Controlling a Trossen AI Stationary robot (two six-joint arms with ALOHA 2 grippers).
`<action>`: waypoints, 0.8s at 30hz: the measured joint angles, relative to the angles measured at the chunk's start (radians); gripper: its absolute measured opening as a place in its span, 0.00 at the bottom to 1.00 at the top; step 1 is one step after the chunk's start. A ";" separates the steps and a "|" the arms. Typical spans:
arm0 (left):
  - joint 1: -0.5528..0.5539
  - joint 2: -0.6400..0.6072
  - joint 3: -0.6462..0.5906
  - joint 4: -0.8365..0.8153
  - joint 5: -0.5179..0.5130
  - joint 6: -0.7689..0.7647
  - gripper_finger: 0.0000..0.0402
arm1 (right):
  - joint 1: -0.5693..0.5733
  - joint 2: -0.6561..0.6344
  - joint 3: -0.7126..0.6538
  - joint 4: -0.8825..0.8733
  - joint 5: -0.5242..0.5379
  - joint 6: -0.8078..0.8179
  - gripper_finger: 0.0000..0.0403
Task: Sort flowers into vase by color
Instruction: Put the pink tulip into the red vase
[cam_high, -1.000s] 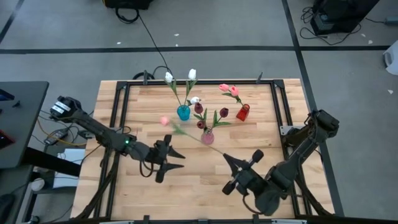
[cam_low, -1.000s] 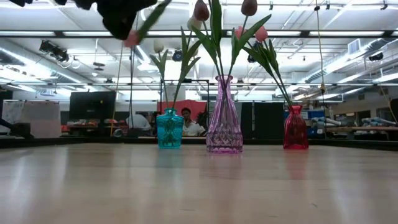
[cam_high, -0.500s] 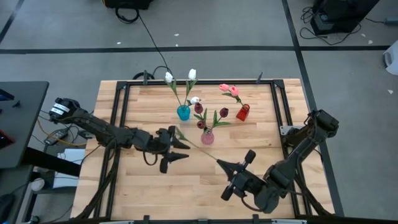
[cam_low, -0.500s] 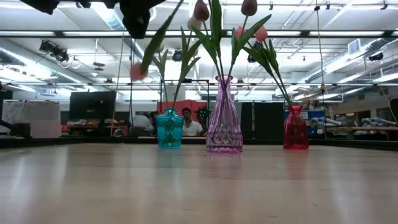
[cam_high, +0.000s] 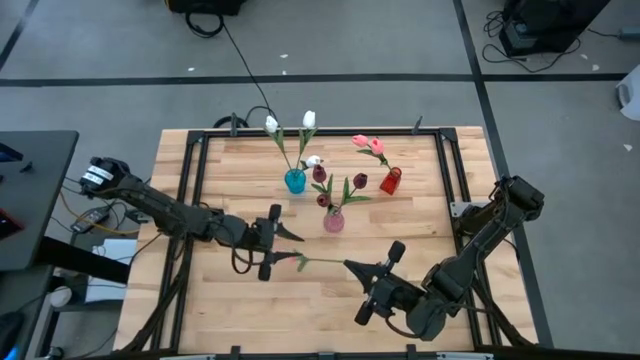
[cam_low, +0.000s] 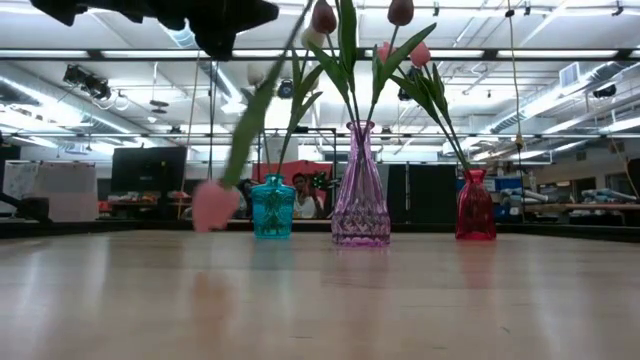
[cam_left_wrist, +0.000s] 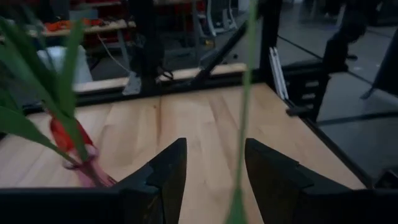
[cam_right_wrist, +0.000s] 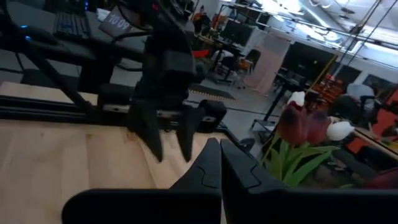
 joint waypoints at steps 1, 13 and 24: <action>-0.007 0.007 0.000 -0.004 0.002 0.000 0.43 | -0.004 0.000 0.000 -0.002 -0.006 0.002 0.00; -0.024 0.199 0.000 0.175 -0.008 -0.043 0.62 | -0.049 0.000 0.000 -0.073 -0.102 0.092 0.00; -0.024 0.282 0.000 0.262 0.000 -0.046 0.57 | -0.049 0.000 0.000 -0.076 -0.103 0.092 0.00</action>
